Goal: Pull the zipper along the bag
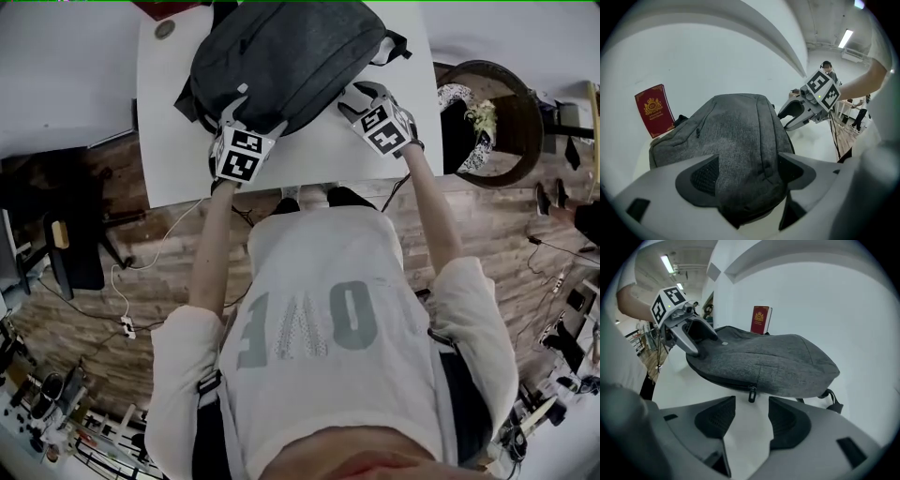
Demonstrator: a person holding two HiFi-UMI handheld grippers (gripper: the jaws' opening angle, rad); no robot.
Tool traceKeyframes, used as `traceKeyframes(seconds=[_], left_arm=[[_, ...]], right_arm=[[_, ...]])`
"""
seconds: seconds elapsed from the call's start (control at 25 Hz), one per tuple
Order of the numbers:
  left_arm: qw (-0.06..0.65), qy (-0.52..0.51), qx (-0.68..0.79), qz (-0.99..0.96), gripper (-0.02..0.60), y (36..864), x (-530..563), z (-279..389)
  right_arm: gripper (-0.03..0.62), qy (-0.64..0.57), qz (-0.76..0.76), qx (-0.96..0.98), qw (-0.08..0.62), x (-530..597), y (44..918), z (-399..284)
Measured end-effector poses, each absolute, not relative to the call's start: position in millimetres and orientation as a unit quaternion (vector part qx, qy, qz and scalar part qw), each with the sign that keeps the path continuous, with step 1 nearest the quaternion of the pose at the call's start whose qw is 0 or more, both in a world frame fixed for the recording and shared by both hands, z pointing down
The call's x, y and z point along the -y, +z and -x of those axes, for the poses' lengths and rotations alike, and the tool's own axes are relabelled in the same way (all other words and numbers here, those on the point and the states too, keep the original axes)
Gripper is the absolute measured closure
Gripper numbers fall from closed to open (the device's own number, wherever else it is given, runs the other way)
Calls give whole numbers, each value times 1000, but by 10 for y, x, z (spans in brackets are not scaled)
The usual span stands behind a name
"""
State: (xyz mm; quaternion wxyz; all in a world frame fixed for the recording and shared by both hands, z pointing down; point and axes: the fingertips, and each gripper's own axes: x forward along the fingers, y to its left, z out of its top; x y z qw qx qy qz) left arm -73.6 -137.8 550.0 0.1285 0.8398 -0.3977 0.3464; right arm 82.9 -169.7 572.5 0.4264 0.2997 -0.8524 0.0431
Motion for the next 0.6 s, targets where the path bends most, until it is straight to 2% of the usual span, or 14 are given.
traceKeyframes(seconds=[0.08,0.48,0.6], left_arm=[[126,348,403,-837,199,5506,1375,753],[120,346,411,-835,199,5517,1376,750],[118,344,413,-835,199,5517,1385,730]], right_arm=[[382,37,-270,861,428,1702,5750,-787],[398,71,-223,874,426,1709,5829,-725],[427,71,-216,876,425,1662,5781,-731]])
